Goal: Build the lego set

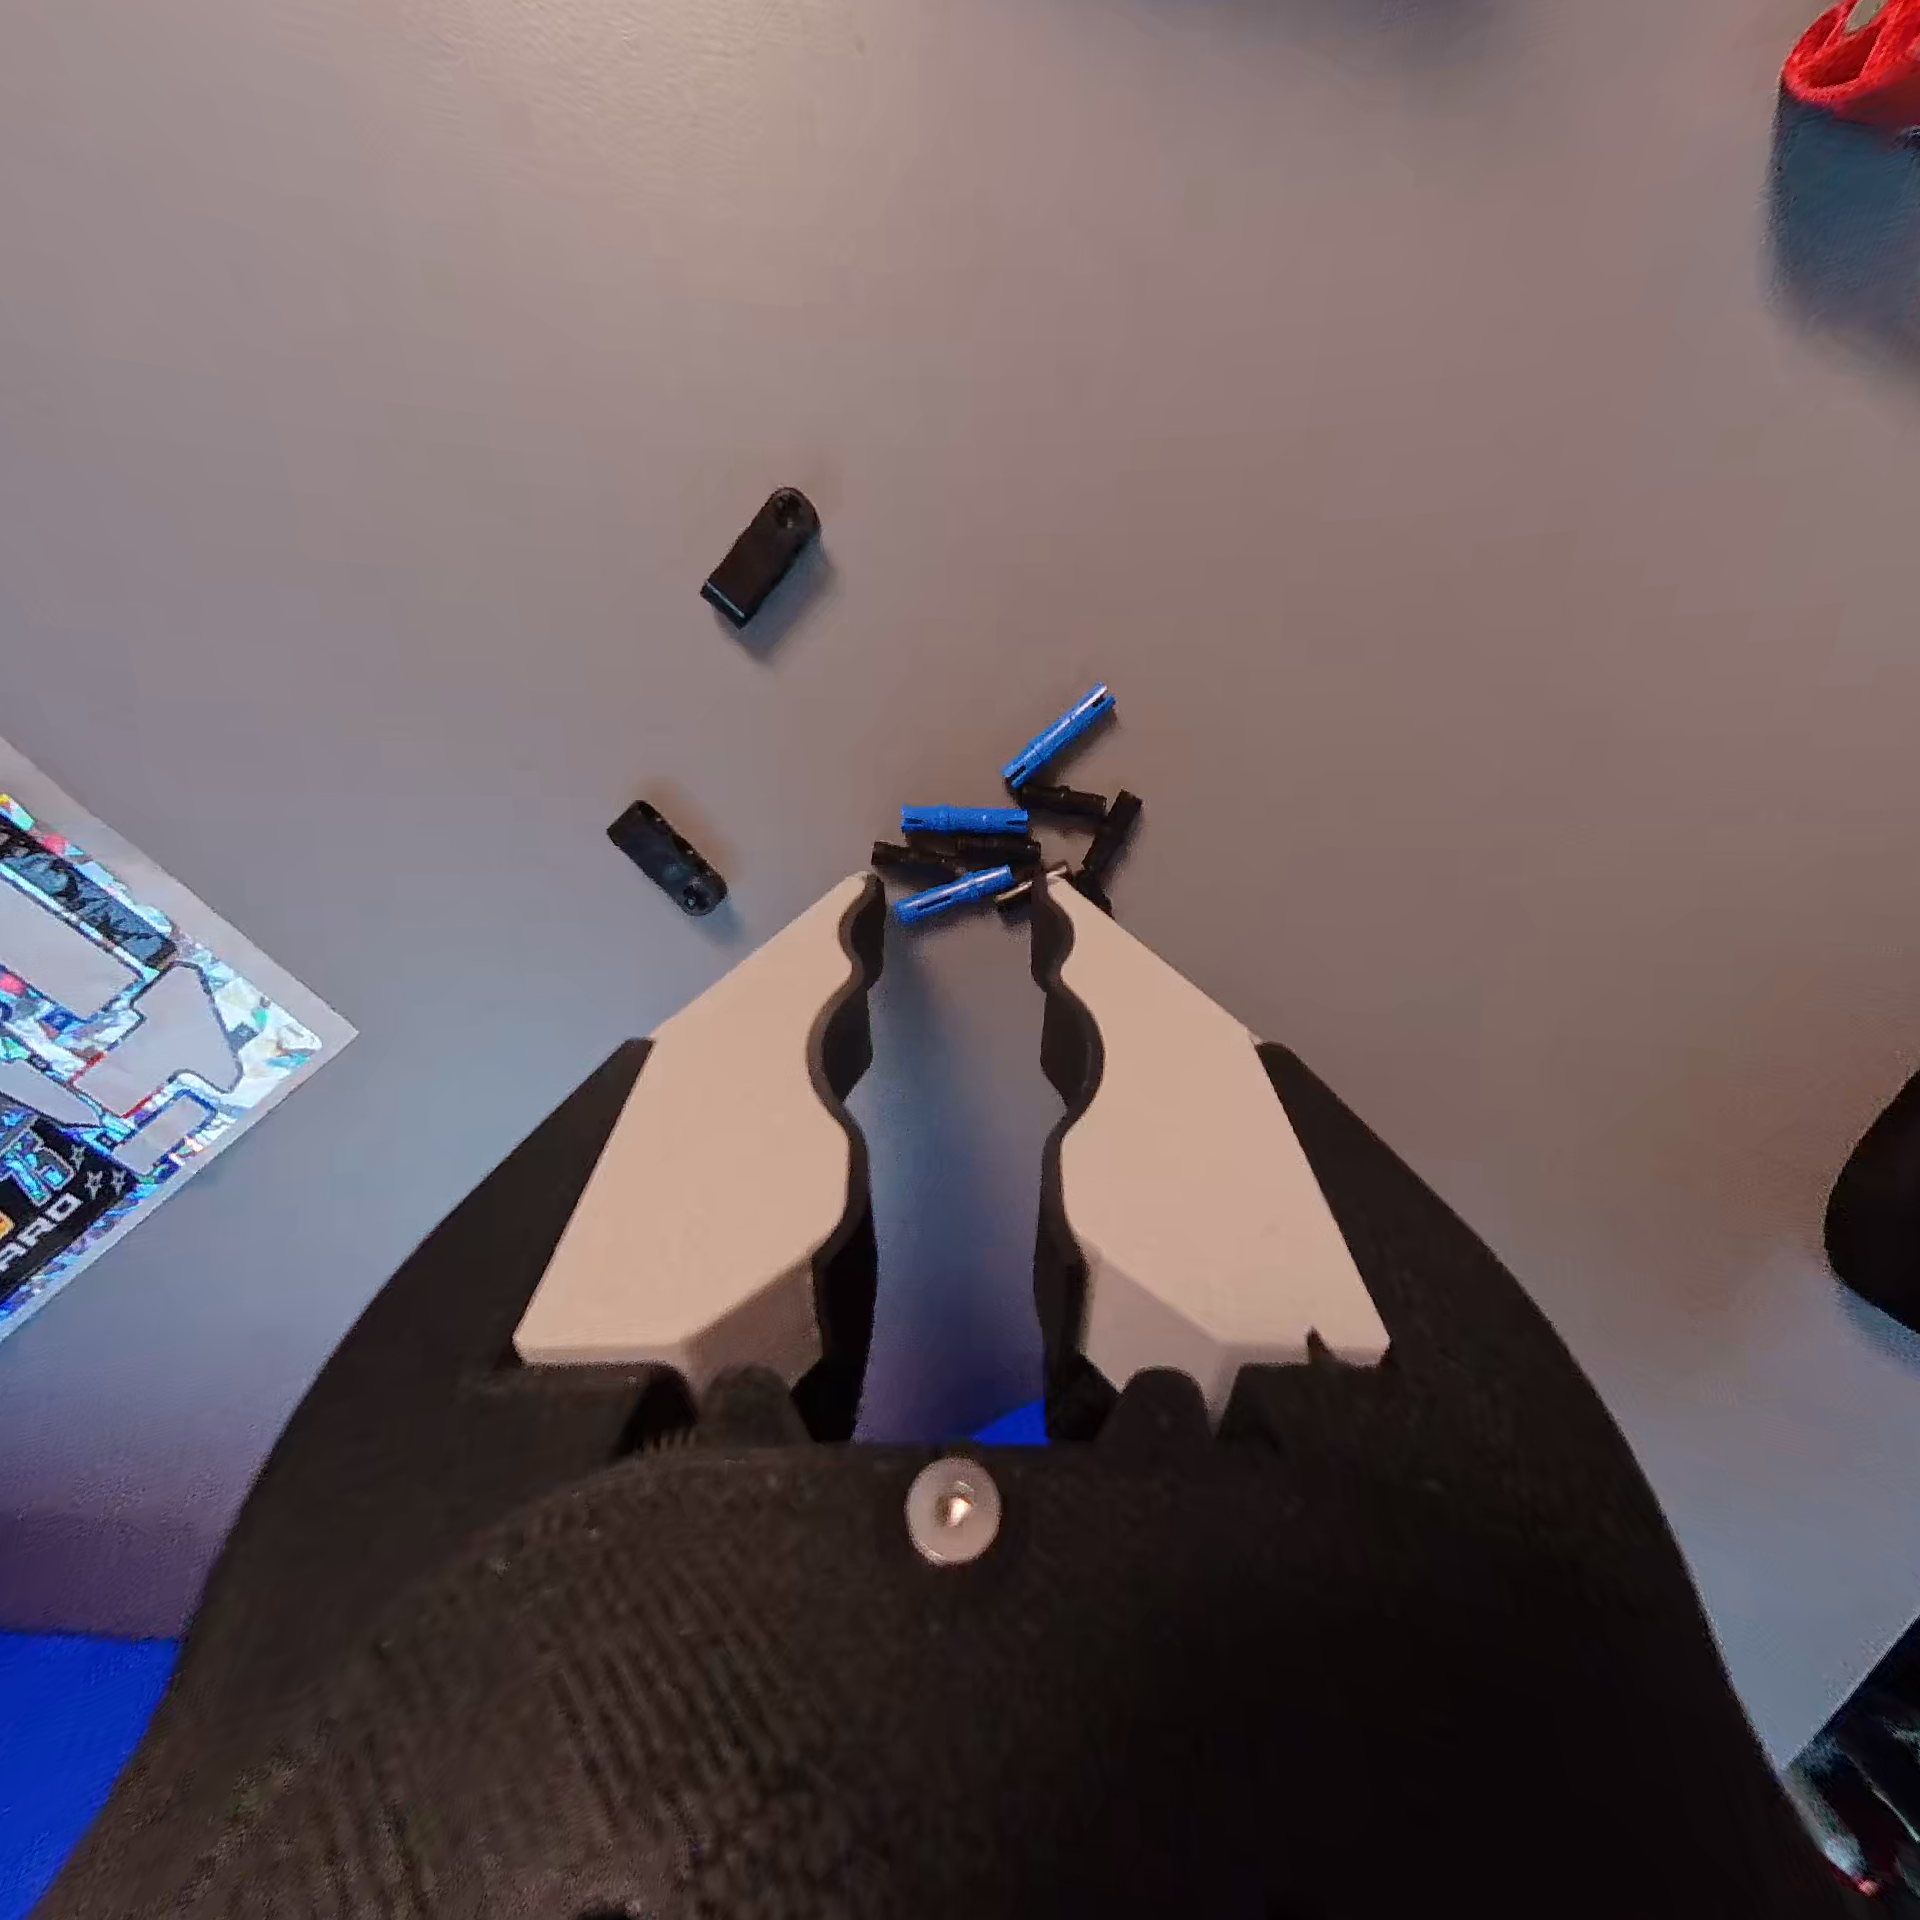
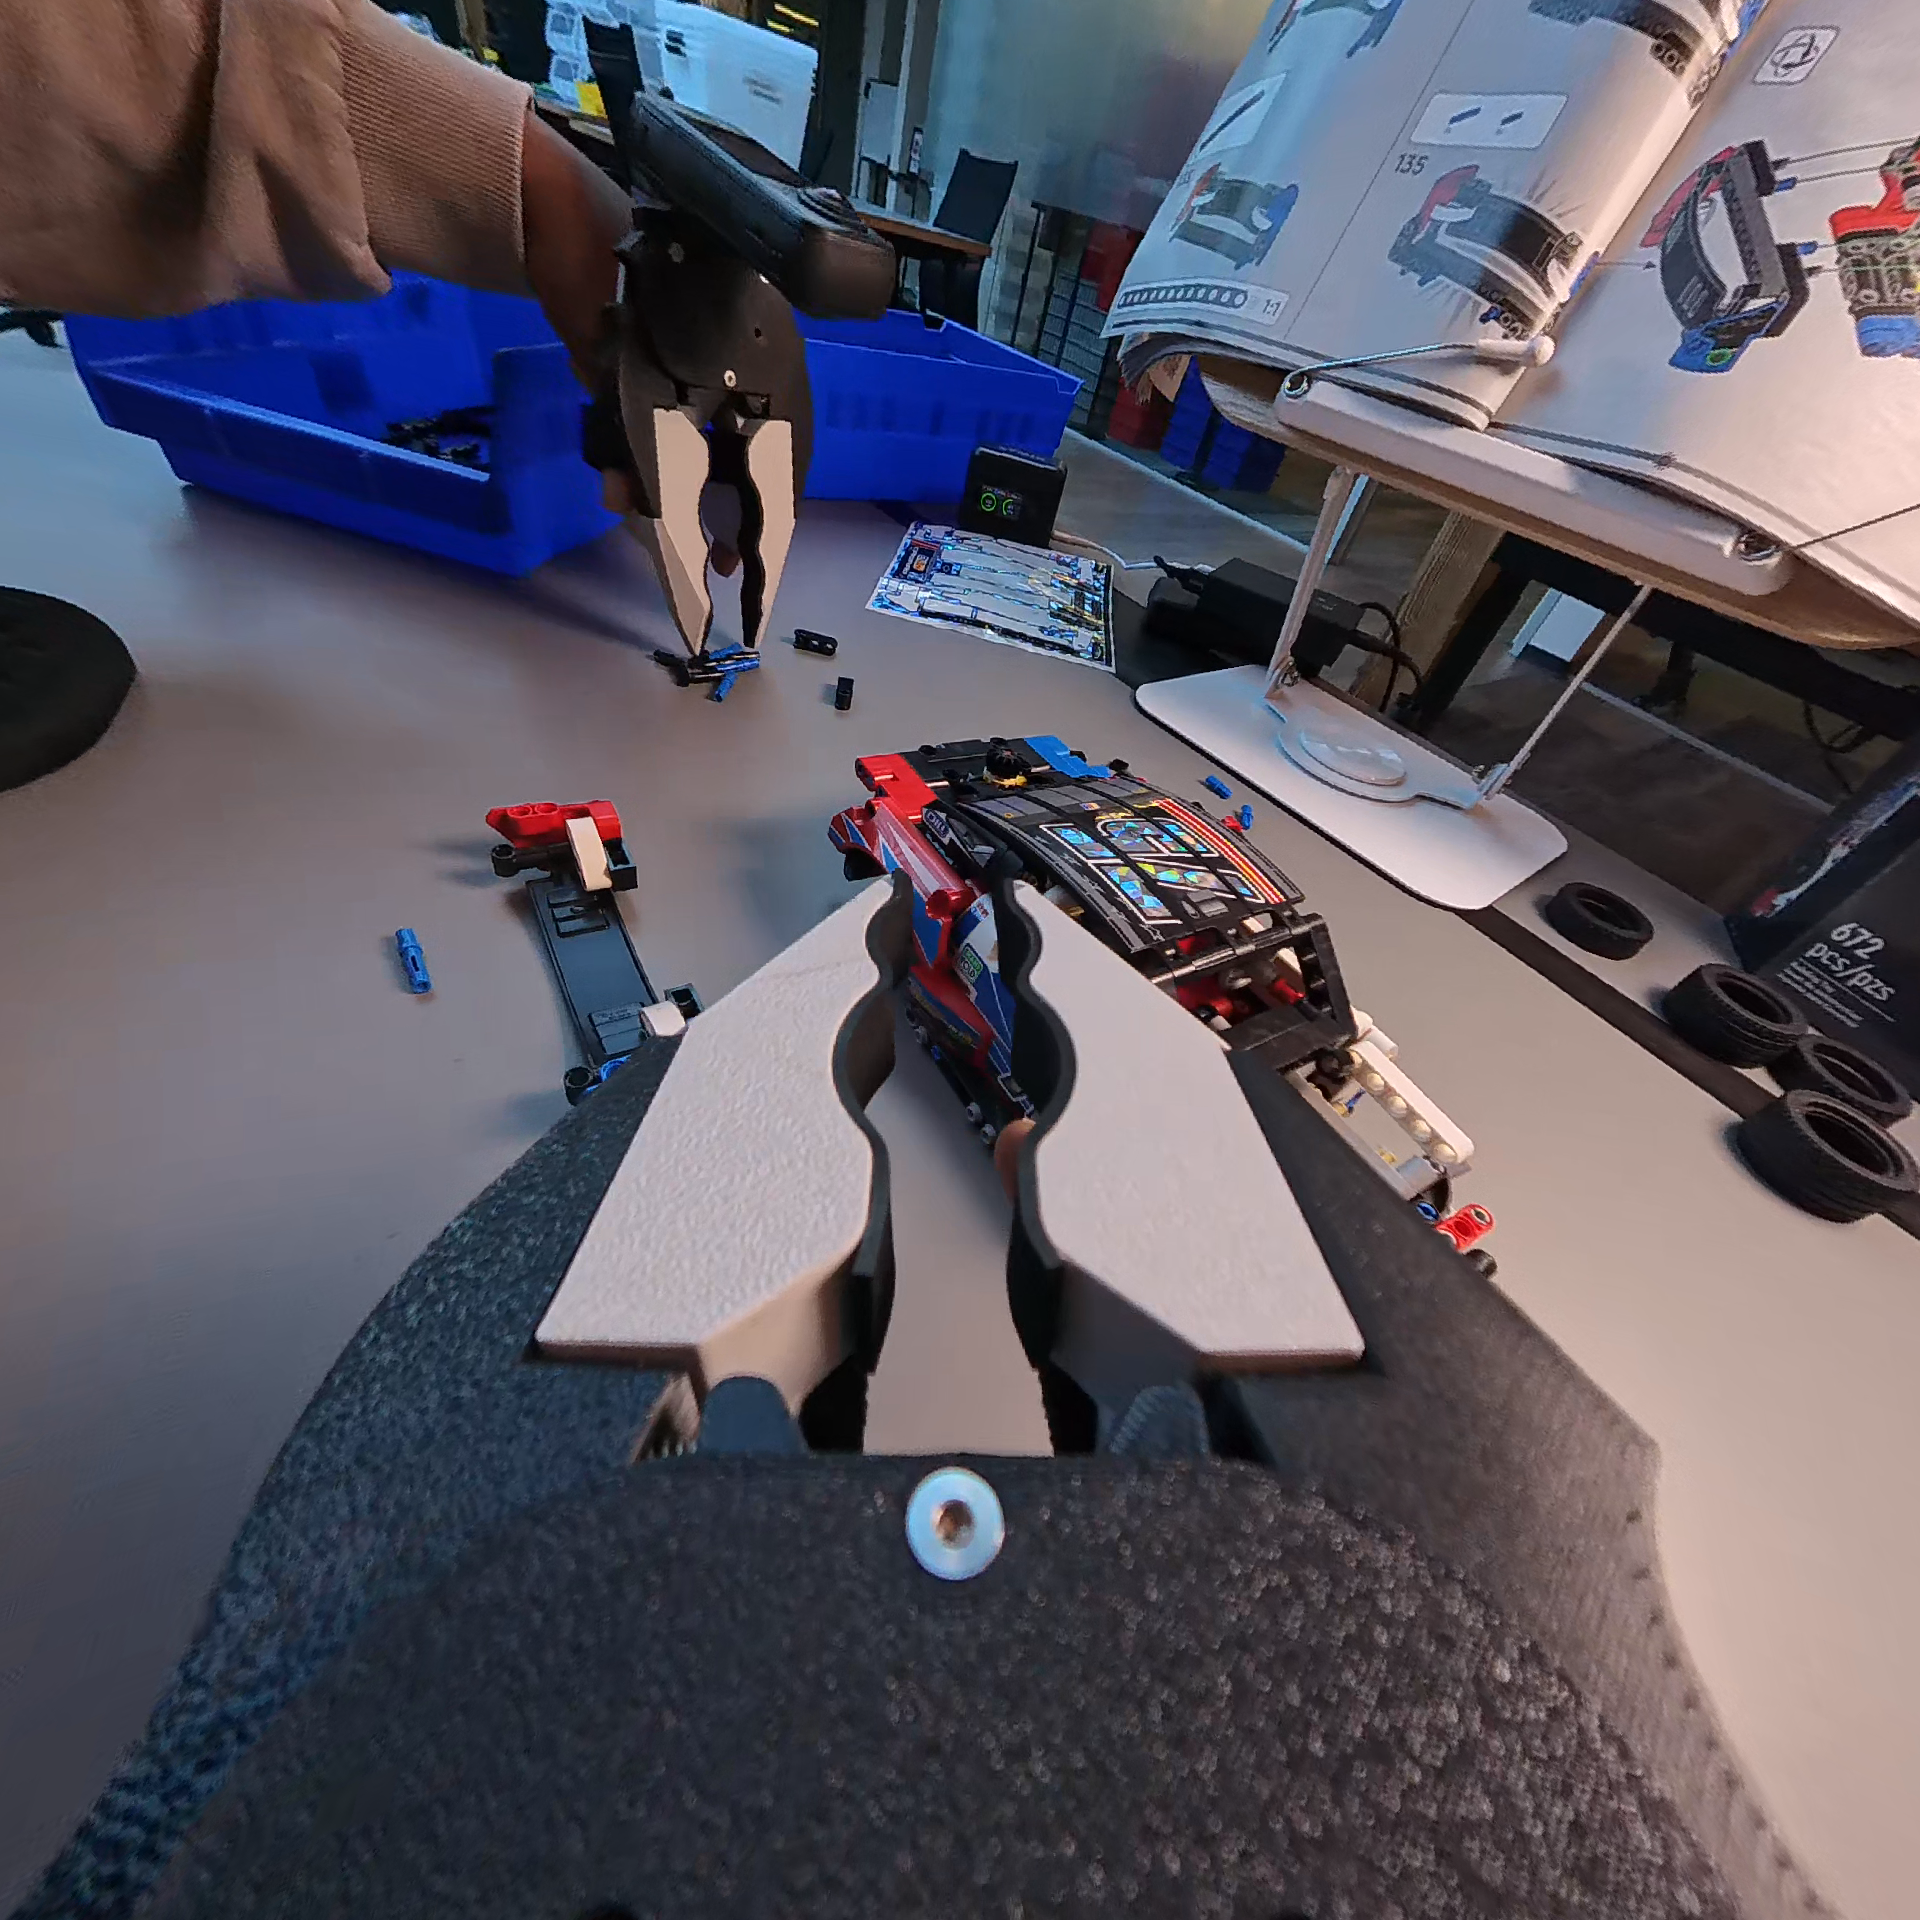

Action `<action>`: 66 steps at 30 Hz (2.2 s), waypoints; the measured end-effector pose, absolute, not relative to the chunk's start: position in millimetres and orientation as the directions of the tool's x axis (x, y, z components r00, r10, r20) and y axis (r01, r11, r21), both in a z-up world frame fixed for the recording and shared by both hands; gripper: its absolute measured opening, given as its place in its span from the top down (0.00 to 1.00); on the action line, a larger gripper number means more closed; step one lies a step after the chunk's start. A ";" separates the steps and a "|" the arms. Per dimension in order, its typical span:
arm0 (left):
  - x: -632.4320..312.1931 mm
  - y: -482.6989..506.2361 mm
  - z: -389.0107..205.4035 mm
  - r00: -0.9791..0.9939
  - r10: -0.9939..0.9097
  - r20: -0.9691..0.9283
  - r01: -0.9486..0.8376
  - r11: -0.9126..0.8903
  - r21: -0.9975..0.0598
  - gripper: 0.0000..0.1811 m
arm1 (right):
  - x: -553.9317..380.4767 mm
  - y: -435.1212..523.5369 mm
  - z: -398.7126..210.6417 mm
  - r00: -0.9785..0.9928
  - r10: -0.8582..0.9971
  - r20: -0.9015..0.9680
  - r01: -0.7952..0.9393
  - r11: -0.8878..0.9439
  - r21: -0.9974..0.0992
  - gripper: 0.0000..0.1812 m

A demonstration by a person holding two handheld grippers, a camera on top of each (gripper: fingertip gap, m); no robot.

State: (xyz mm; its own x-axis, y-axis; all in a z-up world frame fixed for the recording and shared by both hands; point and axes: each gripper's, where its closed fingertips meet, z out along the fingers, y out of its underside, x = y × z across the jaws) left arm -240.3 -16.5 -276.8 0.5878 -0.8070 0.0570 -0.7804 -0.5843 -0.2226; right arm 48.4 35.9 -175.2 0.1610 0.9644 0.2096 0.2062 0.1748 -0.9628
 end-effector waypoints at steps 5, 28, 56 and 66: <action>-242.4 -15.1 -276.7 0.596 -0.801 0.055 -0.777 -0.592 -0.216 0.88 | 48.8 35.4 -174.3 0.161 0.964 0.213 0.205 0.178 -0.962 0.93; -249.5 -14.0 -281.2 0.535 -0.844 0.034 -0.823 -0.530 -0.204 0.94 | 48.9 37.1 -179.0 0.159 0.965 0.210 0.221 0.172 -0.960 0.93; -30.2 -89.7 -279.8 0.400 -0.916 0.010 -0.774 -0.344 -0.531 0.99 | 49.7 42.2 -184.4 0.179 0.959 0.217 0.243 0.171 -0.955 0.93; -37.3 -94.6 -279.4 0.420 -0.908 0.010 -0.771 -0.362 -0.523 0.96 | 50.3 42.7 -184.8 0.181 0.957 0.225 0.249 0.177 -0.952 0.93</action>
